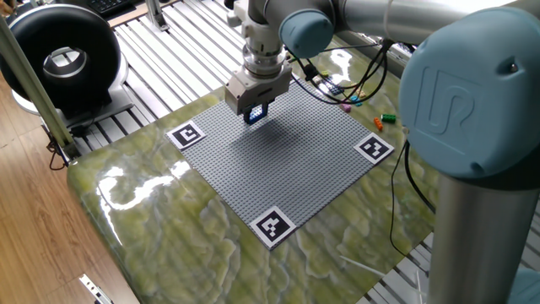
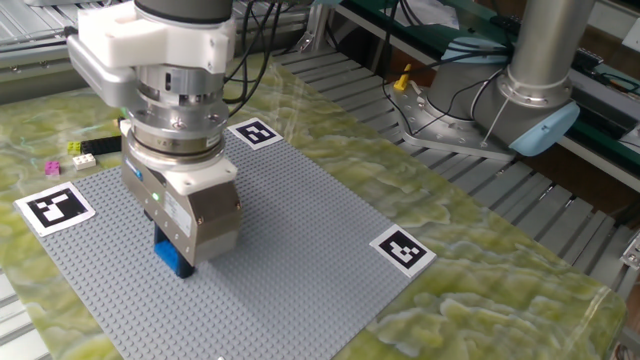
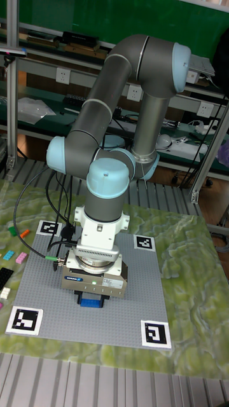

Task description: Stack small Lego blocks one on top of the other

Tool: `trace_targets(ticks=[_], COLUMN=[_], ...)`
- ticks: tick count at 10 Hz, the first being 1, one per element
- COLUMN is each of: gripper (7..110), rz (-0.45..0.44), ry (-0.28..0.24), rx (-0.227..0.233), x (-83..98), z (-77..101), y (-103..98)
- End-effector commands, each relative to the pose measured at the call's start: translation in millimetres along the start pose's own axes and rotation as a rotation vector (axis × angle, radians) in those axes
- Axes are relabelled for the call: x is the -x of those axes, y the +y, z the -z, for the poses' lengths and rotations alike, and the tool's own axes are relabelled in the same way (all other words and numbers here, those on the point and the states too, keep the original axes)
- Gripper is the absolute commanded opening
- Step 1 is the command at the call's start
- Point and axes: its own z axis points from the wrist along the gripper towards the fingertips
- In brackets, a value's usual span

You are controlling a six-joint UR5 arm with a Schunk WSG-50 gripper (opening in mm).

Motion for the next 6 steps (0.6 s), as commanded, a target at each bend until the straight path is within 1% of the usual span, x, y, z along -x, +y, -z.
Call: trace_targets(ticks=[1, 2, 3, 5, 6], gripper=[7, 7, 7, 7, 7], rz=[-0.013, -0.016, -0.017, -0.020, -0.023], ry=[0.017, 0.040, 0.045, 0.018, 0.002], rx=[0.007, 0.002, 0.008, 0.004, -0.001], x=[-1.7, -6.7, -7.5, 1.3, 6.0], z=[13.4, 25.5, 28.6, 11.9, 12.1], y=[2.7, 4.2, 5.4, 4.0, 3.1])
